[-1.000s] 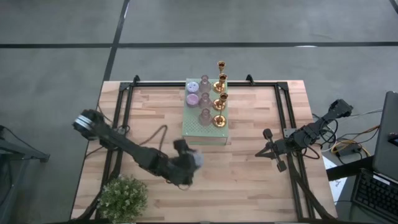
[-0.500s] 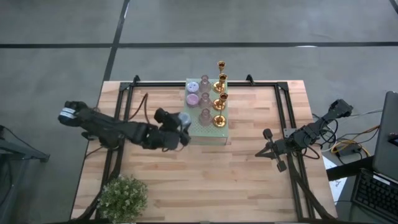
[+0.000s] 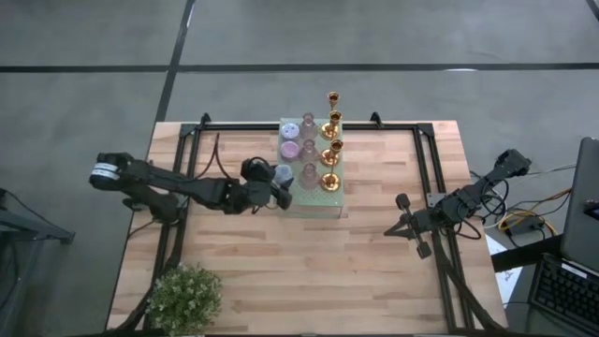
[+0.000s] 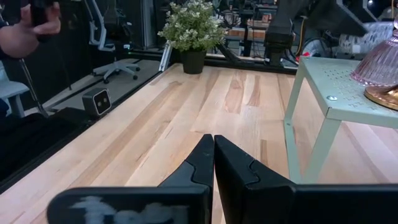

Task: Pick & Place candle stick holders
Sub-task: Put the blue scented candle on the shelf align with other scented candles, then return to Home Position

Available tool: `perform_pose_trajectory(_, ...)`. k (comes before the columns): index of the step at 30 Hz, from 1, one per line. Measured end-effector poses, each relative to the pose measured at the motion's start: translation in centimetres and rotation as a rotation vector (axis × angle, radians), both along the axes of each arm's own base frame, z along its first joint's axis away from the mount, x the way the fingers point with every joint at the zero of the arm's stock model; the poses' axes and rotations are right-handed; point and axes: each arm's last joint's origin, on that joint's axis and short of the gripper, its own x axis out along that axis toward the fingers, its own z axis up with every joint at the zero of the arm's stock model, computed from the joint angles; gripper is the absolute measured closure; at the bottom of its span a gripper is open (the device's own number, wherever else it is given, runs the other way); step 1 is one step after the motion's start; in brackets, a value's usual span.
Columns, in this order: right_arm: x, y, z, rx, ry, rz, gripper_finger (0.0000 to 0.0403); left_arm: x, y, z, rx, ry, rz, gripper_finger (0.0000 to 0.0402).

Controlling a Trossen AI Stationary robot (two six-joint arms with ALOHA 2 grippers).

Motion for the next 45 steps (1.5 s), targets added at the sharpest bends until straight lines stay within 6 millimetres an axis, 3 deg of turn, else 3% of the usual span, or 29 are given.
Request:
perform_pose_trajectory(21, 0.0, 0.0, 0.0, 0.000, 0.000, 0.000, 0.0394, 1.6, 0.5, -2.4, -0.001, 0.012, -0.022, 0.0092)
perform_pose_trajectory(33, 0.0, 0.0, 0.0, 0.000, 0.000, 0.000, 0.0394, 1.9, 0.4, -2.5, 0.011, 0.024, -0.063, 0.0091)
perform_pose_trajectory(39, 0.0, 0.0, 0.0, 0.000, -0.001, 0.000, 0.0394, 1.8, 0.4, -2.5, 0.002, 0.030, -0.080, 0.0053)
perform_pose_trajectory(45, 0.0, 0.0, 0.0, 0.000, 0.000, 0.000, 0.0394, 1.7, 0.4, -1.2, 0.037, 0.009, -0.092, 0.0018)
